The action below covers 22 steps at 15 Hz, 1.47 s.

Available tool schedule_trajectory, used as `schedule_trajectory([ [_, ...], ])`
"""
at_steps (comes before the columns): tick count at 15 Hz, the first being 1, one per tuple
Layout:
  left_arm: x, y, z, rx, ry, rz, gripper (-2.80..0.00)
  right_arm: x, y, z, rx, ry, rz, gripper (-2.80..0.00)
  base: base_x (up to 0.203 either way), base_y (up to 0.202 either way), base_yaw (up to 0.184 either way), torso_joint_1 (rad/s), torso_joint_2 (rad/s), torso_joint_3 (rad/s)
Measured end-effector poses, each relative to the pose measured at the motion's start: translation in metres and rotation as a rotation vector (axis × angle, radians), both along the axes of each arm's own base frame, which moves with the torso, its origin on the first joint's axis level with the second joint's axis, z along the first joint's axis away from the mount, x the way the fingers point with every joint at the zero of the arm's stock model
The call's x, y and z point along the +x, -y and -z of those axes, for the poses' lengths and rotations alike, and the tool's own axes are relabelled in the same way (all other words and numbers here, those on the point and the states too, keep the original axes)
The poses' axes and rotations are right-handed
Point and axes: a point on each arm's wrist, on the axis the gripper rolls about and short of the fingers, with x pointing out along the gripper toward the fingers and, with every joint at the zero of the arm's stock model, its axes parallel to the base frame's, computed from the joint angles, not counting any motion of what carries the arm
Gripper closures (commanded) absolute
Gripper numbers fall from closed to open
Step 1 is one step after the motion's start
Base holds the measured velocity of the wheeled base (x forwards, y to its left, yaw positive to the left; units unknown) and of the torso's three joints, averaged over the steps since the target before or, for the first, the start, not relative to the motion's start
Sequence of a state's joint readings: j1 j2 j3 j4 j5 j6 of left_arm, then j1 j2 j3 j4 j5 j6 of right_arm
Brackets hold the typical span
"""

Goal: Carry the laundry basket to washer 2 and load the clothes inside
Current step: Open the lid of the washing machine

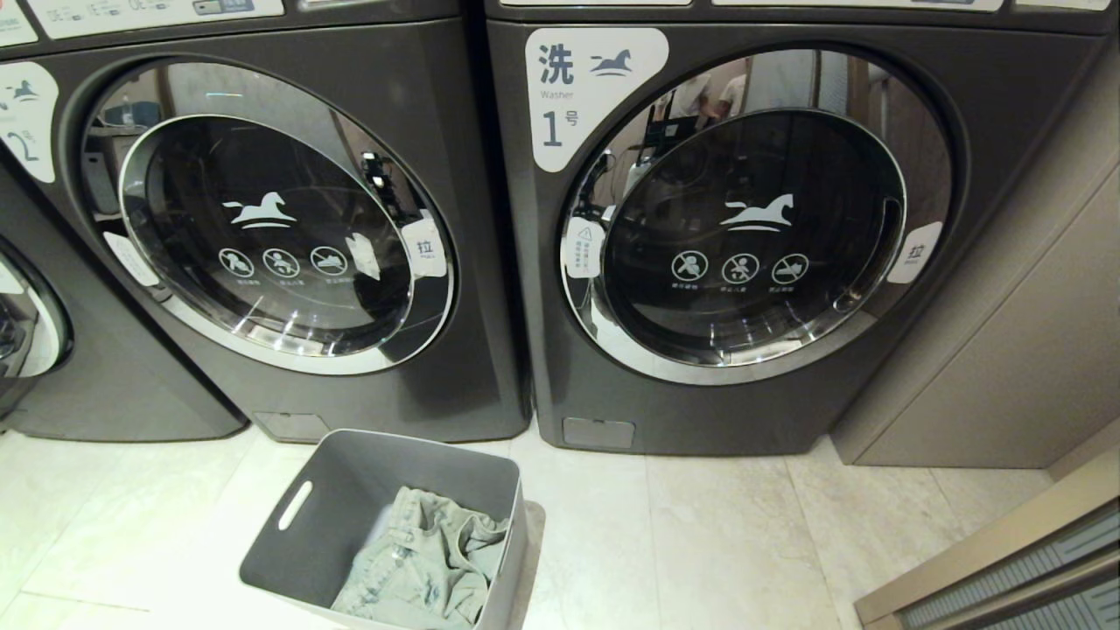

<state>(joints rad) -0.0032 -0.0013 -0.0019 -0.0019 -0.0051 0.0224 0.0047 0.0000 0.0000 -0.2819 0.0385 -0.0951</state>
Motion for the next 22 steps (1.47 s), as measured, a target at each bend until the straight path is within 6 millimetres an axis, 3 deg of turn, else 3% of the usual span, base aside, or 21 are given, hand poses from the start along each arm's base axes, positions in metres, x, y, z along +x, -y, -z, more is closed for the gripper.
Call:
schedule_trajectory([
  [9, -0.016, 0.001, -0.032, 0.011, 0.026, 0.026, 0.0, 0.0, 0.0, 0.0, 0.001, 0.0, -0.001, 0.0, 0.0, 0.0, 0.0, 0.0, 0.0, 0.0],
  [11, -0.019, 0.001, -0.048, 0.013, 0.035, 0.065, 0.0, 0.0, 0.0, 0.0, 0.001, 0.0, -0.001, 0.0, 0.0, 0.0, 0.0, 0.0, 0.0, 0.0],
  [14, -0.012, 0.002, -0.088, 0.009, 0.019, 0.096, 0.0, 0.0, 0.0, 0.0, -0.001, 0.0, 0.0, 0.0, 0.0, 0.0, 0.0, 0.0, 0.0, 0.0],
  [16, 0.007, 0.002, -0.124, -0.002, -0.017, 0.109, 0.0, 0.0, 0.0, 0.0, -0.001, 0.0, 0.0, 0.0, 0.0, 0.0, 0.0, 0.0, 0.0, 0.0],
  [18, 0.041, 0.003, -0.154, -0.022, -0.078, 0.131, 0.0, 0.0, 0.0, 0.0, 0.002, 0.0, 0.0, 0.0, 0.0, 0.0, 0.0, 0.0, 0.0, 0.0],
  [20, 0.091, 0.004, -0.173, -0.044, -0.154, 0.148, 0.0, 0.0, 0.0, 0.0, 0.001, 0.0, -0.001, 0.0, 0.0, 0.0, 0.0, 0.0, 0.0, 0.0],
  [22, 0.149, 0.005, -0.179, -0.072, -0.21, 0.162, 0.0, 0.0, 0.0, 0.0, 0.001, 0.0, -0.004, 0.0, 0.0, 0.0, 0.0, 0.0, 0.0, 0.0],
])
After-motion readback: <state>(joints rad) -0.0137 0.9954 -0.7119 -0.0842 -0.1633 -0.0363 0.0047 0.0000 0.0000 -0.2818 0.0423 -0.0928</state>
